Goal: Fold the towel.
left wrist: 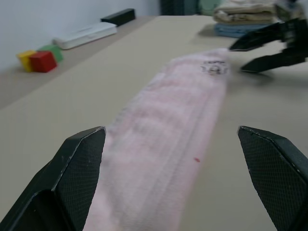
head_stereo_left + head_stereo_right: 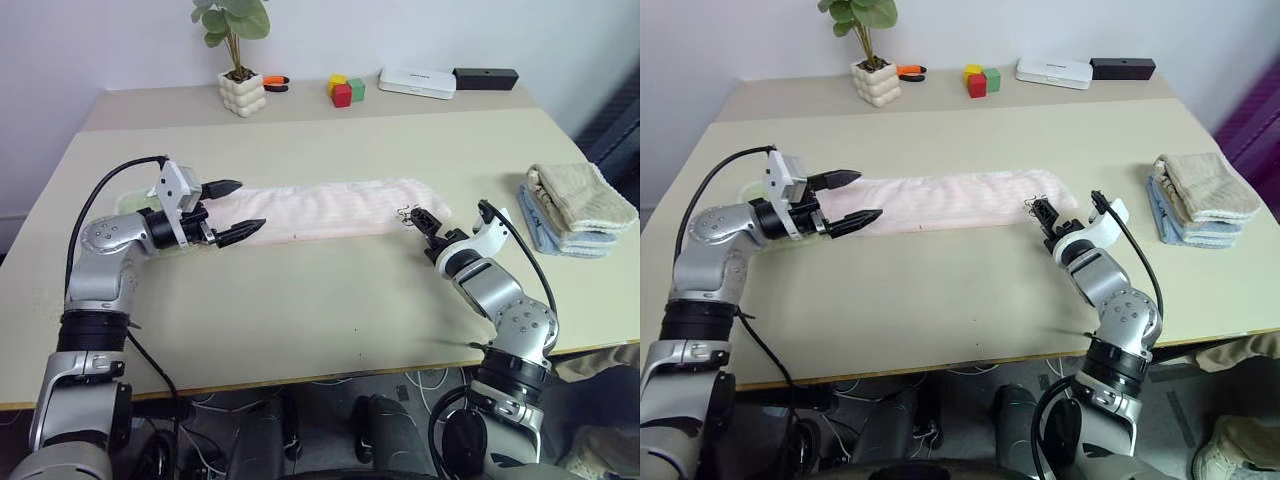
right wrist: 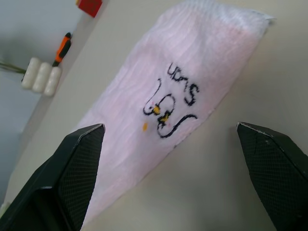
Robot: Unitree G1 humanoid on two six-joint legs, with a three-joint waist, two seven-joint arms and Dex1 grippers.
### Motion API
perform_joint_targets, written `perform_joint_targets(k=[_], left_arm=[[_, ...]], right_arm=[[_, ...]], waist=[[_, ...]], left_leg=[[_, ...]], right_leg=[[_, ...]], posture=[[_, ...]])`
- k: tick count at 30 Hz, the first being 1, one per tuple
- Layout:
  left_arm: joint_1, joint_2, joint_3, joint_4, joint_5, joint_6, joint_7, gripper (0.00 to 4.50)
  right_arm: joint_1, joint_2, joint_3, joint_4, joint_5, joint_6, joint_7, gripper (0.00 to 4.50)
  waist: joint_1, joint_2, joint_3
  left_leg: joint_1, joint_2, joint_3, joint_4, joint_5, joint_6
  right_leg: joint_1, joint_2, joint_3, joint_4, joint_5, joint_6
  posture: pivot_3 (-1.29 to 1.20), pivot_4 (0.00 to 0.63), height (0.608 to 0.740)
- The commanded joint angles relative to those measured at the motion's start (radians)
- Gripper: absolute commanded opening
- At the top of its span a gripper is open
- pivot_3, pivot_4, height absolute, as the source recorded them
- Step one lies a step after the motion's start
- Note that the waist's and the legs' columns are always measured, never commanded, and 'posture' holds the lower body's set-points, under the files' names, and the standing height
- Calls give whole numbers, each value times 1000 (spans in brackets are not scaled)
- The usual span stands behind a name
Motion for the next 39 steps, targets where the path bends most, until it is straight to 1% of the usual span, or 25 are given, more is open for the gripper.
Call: perform_joint_targets(k=[1,5,8,11,14,16,19,21,22,27,30,34,37,39], left_arm=[[29,24,19,-89,-49,71,-7,4470],[104,41,26,-184,-94,136,-30,4470],[123,44,41,-216,-117,166,-17,4470],[131,48,42,-228,-110,167,-4,4470],[135,48,47,-239,-112,167,11,4500],[139,51,48,-245,-111,167,18,4500],[142,53,52,-247,-111,166,27,4500],[142,53,50,-242,-108,162,29,4500],[142,53,49,-242,-107,160,31,4500],[131,45,44,-227,-102,152,39,4500],[128,46,43,-216,-96,141,41,4500],[122,47,56,-193,-93,124,48,4500],[117,47,58,-174,-94,116,47,4500],[113,47,56,-162,-96,115,40,4500]], right_arm=[[-26,9,20,28,-18,-56,4,4452],[-87,-9,37,138,-56,-126,36,4452],[-130,-28,48,225,-89,-174,72,4452],[-157,-40,54,305,-125,-214,98,4452],[-188,-49,54,383,-153,-261,124,3666],[-202,-52,55,410,-169,-284,126,2657],[-209,-56,53,434,-185,-306,130,1259],[-208,-57,52,436,-188,-311,130,189],[-206,-59,53,435,-189,-311,132,84],[-183,-94,43,391,-193,-291,129,84],[-146,-138,45,318,-190,-252,136,84],[-59,-199,39,179,-163,-170,142,84],[-34,-248,31,141,-163,-143,154,84],[-29,-285,66,125,-193,-141,188,84]], waist=[[-1,0,0],[-5,0,0],[-1,0,0],[-1,0,0],[-2,0,0],[-2,0,0],[-3,0,0],[-3,0,0],[-1,-1,-1],[2,-1,-1],[8,-1,-1],[11,-1,0],[3,0,0],[0,0,0]], left_leg=[[0,0,0,0,0,0],[1,0,0,0,0,0],[0,0,0,0,0,0],[0,0,0,0,0,0],[1,0,0,0,1,-2],[1,0,0,0,2,-3],[1,0,1,0,2,-3],[1,0,1,-1,2,-3],[1,0,1,-1,2,-3],[1,0,0,-1,1,-4],[0,0,0,-1,1,-4],[0,0,0,-1,0,-4],[0,0,0,-1,-2,-1],[0,0,0,-1,-3,0]], right_leg=[[0,0,0,0,0,0],[0,0,0,0,0,0],[0,0,0,0,0,0],[0,0,0,-1,0,0],[1,0,0,-1,0,0],[0,0,0,-1,0,0],[0,0,0,-1,0,0],[0,0,0,-1,0,0],[0,0,0,-1,0,0],[1,0,0,-2,0,0],[1,0,0,-2,0,0],[0,-2,0,-3,0,0],[0,-2,0,-3,0,0],[-1,-2,0,-2,0,0]], posture=[[0,150,740],[0,150,740],[0,150,740],[0,150,740],[0,150,740],[0,150,740],[0,150,740],[0,150,740],[0,150,740],[0,150,740],[0,150,740],[0,150,740],[0,150,740],[0,150,740]])
